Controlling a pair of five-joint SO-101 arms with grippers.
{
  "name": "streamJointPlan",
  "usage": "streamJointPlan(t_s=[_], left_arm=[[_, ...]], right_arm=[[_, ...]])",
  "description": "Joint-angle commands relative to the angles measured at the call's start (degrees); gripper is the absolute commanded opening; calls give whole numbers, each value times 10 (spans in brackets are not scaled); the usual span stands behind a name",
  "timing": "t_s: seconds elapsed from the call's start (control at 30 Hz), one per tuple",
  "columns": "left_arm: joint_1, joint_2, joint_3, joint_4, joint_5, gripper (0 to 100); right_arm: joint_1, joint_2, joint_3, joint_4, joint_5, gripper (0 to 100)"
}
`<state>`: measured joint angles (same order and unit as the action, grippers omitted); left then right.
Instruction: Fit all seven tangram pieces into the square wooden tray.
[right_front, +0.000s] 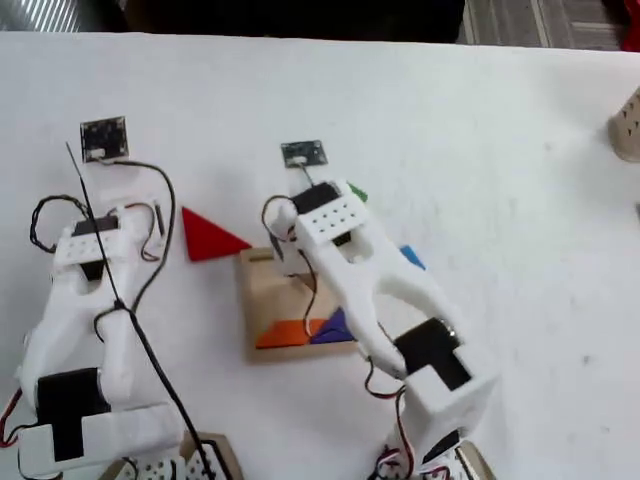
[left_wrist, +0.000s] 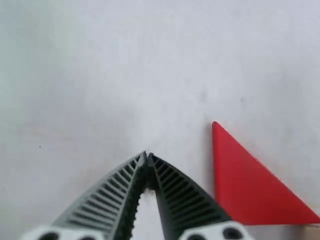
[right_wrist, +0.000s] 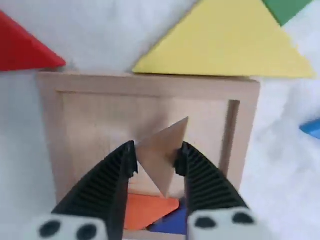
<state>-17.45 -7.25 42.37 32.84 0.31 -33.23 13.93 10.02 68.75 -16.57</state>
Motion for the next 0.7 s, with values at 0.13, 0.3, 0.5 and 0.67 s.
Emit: streamJointPlan(t_s=[0.13, 0.3, 0.5, 0.67], left_arm=[[-1, -25, -5, -13, -4, 20], [-1, -25, -4, -12, -4, 20], [-1, -25, -4, -12, -4, 20], [31, -29, 12, -17, -4, 20]], right_arm=[[-14, 10, -12, 10, 60, 187], [-22, 10, -74, 88, 124, 198], [-10, -25, -116, 156, 214, 197], [42, -173, -114, 226, 277, 83]])
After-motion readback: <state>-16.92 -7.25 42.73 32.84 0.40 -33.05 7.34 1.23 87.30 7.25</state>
